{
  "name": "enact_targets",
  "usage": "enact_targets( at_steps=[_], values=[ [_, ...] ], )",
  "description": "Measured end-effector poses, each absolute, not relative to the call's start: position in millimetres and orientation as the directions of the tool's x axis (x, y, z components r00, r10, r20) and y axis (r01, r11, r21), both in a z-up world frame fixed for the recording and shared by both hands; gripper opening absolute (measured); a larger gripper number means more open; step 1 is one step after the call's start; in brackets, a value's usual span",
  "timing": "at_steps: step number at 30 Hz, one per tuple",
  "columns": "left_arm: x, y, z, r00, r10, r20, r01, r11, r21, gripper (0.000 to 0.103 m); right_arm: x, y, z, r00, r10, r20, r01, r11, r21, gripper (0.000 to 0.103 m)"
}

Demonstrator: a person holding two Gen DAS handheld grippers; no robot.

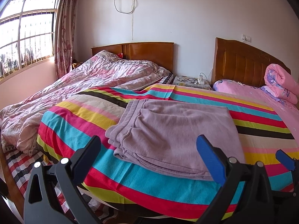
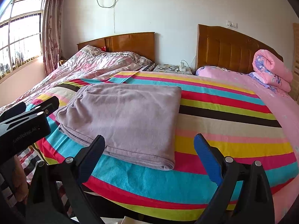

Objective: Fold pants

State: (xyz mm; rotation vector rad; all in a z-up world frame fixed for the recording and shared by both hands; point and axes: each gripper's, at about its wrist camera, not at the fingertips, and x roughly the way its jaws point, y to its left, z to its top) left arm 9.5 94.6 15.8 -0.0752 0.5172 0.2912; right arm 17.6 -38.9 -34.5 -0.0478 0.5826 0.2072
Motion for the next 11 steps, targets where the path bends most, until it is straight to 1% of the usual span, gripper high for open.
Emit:
enact_targets(
  at_steps=[2,3,7,11],
  values=[
    [9.6,92.3,13.9,0.828,0.283,-0.485,-0.309,0.951,0.027,0.102,18.4,-39.0,-34.8,0.814,0.182,-0.552,-0.210,0.978,0.012,0.092],
    [10.1,92.1,12.8,0.831,0.273,-0.485,-0.299,0.954,0.024,0.102,18.3,-39.0,-34.7,0.814,0.182,-0.552,-0.210,0.978,0.013,0.092],
    [17.5,96.8,8.8,0.811,0.212,-0.545,-0.268,0.963,-0.024,0.102,18.7,-40.8,-35.2,0.813,0.187,-0.551,-0.211,0.977,0.019,0.092],
    [16.5,94.1,6.6,0.811,0.231,-0.538,-0.276,0.961,-0.003,0.102,18.4,-40.9,-34.9,0.811,0.189,-0.553,-0.213,0.977,0.021,0.092]
  ],
)
